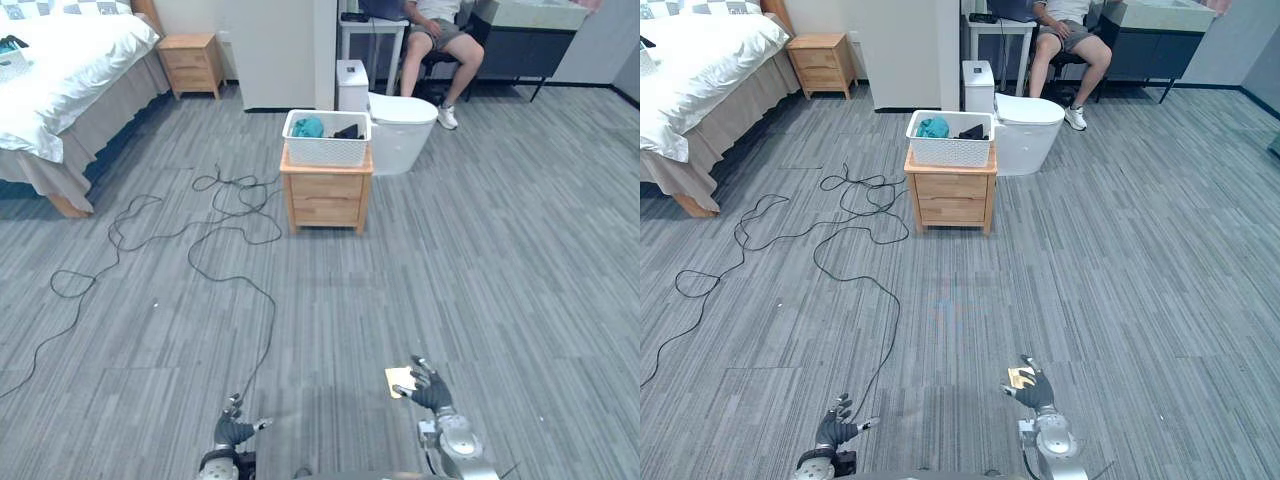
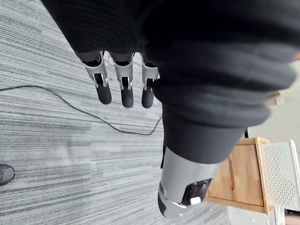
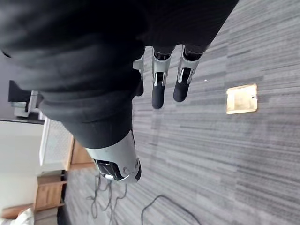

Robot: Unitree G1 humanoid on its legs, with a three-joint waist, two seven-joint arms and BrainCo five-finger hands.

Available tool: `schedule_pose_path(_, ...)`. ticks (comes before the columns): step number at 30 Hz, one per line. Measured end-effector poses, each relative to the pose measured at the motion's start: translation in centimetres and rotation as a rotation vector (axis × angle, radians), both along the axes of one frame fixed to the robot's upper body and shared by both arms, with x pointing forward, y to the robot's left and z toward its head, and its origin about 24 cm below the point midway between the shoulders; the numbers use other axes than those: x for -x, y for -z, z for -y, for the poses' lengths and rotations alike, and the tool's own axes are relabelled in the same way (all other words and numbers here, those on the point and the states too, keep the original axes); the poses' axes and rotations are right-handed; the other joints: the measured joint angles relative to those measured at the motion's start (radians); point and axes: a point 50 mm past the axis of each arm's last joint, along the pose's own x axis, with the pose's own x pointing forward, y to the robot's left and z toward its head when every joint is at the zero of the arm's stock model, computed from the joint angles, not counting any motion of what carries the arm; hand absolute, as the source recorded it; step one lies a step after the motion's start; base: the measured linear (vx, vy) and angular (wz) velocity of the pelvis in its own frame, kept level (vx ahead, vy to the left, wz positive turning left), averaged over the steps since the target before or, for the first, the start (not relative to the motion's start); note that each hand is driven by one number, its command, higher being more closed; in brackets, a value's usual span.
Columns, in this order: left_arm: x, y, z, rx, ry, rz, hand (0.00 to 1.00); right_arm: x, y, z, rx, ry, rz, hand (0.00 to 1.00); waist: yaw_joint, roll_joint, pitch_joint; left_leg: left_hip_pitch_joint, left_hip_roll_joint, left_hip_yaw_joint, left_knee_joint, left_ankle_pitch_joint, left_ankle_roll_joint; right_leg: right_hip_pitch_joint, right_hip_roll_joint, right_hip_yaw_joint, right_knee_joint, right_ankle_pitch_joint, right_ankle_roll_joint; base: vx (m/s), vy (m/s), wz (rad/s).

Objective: Pick up the laundry basket with both hands and put the clothes into the washing machine.

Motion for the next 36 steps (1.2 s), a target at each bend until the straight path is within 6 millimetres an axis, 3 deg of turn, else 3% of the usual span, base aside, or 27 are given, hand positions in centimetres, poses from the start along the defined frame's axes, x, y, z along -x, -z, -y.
schedule_pose_path(10, 1.2, 0.2, -0.5, 0.021, -0.063, -0.017, 0.00, 1.4, 0.8, 1.7, -0.024, 0.115, -0.062, 0.00, -0.020, -0.002, 0.006, -0.008, 0.000, -0.005, -0.008, 0.000, 0.000, -0.005, 0.000, -0.013, -0.009, -0.001, 0.000, -0.03, -0.019, 0.03)
schedule_pose_path(22, 0.1, -0.3, 0.0, 0.048, -0.049, 0.037, 0.00, 1.5, 0.9, 2.3, -0.055, 0.222, -0.063, 0.00, -0.017, -0.007, 0.026, -0.058, -0.003, -0.006, -0.002, -0.005, 0.006, -0.047, -0.002, -0.015, -0.011, -0.006, 0.009, 0.00, -0.006, 0.00)
schedule_pose_path(26, -0.6, -0.9, -0.1, 0.050, -0.052, 0.079, 0.00, 0.3, 0.5, 2.1, -0.072, 0.231, -0.031, 0.00, 0.000, -0.011, 0.041, -0.118, -0.002, 0.038, 0.086, -0.073, 0.022, -0.100, -0.008, 0.027, 0.027, -0.020, 0.022, 0.04, 0.032, -0.32)
schedule_pose_path(29, -1.0, -1.2, -0.1, 0.060, -0.064, 0.100, 0.00, -0.9, 0.0, 2.1, -0.075, 0.225, 0.001, 0.00, 0.004, -0.001, 0.057, -0.166, -0.004, 0.065, 0.216, -0.179, 0.040, -0.174, -0.029, 0.055, 0.196, -0.114, 0.066, 0.07, 0.064, -0.33)
schedule_pose_path(30, -1.1, -1.3, 0.0, 0.062, -0.063, 0.106, 0.00, -0.9, 0.0, 2.1, -0.076, 0.226, 0.003, 0.00, 0.005, 0.005, 0.063, -0.165, -0.007, 0.070, 0.241, -0.215, 0.054, -0.219, -0.040, 0.048, 0.319, -0.148, 0.096, 0.10, 0.092, -0.19)
schedule_pose_path(31, -1.3, -1.4, 0.0, 0.066, -0.065, 0.116, 0.00, -1.0, -0.1, 2.0, -0.078, 0.222, 0.005, 0.00, 0.003, 0.015, 0.075, -0.142, -0.007, 0.066, 0.245, -0.234, 0.067, -0.292, -0.054, 0.018, 0.503, -0.153, 0.100, 0.13, 0.093, -0.13)
schedule_pose_path(32, -1.4, -1.5, -0.1, 0.063, -0.063, 0.121, 0.00, -1.0, -0.1, 1.8, -0.079, 0.217, 0.006, 0.00, 0.000, 0.014, 0.084, -0.119, -0.010, 0.063, 0.247, -0.240, 0.077, -0.336, -0.065, 0.006, 0.608, -0.151, 0.102, 0.23, 0.089, 0.03)
schedule_pose_path(34, -2.1, -1.8, -0.4, 0.053, -0.053, 0.136, 0.00, -0.9, 0.0, 1.5, -0.078, 0.195, -0.003, 0.00, -0.003, 0.008, 0.119, -0.058, -0.011, 0.054, 0.255, -0.264, 0.088, -0.418, -0.072, -0.031, 0.729, -0.215, 0.068, 0.33, 0.073, 0.12)
schedule_pose_path(36, -2.7, -2.0, -0.6, 0.048, -0.048, 0.151, 0.00, -1.2, -0.1, 1.4, -0.076, 0.181, 0.006, 0.00, -0.018, 0.014, 0.135, -0.015, 0.005, 0.034, 0.245, -0.285, 0.085, -0.482, -0.055, -0.075, 0.640, -0.218, 0.054, 0.37, 0.038, 0.27)
